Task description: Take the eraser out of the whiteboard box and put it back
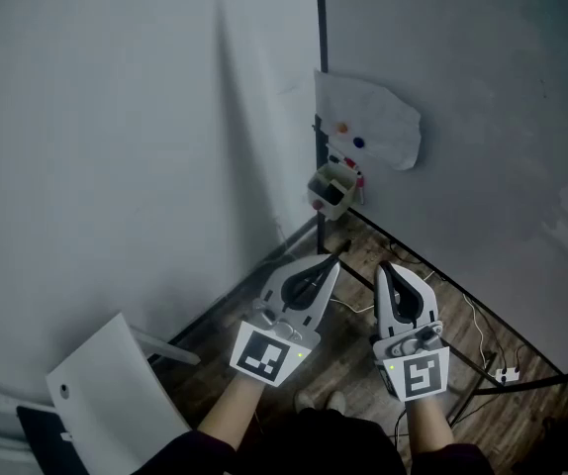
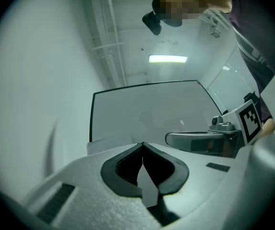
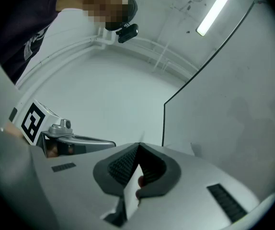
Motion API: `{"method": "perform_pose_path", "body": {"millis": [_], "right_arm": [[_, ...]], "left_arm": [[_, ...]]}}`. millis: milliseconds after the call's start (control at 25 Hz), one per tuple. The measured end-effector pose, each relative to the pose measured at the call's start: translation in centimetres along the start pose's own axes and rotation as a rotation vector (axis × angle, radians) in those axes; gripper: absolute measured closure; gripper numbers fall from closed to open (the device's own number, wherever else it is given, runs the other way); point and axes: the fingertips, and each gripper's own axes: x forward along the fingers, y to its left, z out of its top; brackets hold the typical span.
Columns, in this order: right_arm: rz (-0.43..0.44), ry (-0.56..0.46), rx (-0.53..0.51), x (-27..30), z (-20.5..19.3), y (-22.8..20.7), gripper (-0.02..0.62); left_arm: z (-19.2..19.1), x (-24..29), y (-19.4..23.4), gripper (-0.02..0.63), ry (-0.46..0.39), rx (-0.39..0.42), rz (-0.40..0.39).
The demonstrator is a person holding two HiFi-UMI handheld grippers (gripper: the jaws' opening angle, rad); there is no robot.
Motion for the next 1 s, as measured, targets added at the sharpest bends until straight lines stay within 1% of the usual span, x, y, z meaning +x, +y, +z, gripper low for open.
{"method": "perform_pose_path", "body": {"millis": [200, 400, 640, 1000], "right_arm": [[0.018, -0.008, 0.026, 0.2, 0.0, 0.4, 0.592], [-0.001, 0.001, 0.021, 0.5, 0.0, 0.8, 0.592], [-0.021, 0.030, 0.010, 0.6, -0.6, 1.3, 0.592], [-0.025, 0.046, 0.005, 1.9, -1.8, 1.0, 0.592]], "left_arm": [[-0.1, -0.1, 0.3, 0.601, -0.002, -0.005, 0.001], [-0.1, -0.5, 0.8, 0.600, -0.008, 0.008, -0.006], [-0.8, -1.2, 1.5, 0.601, 0.001, -0.039, -0.008], [-2.3, -0.7, 2.8, 0.601, 0.013, -0.053, -0.010]]}}
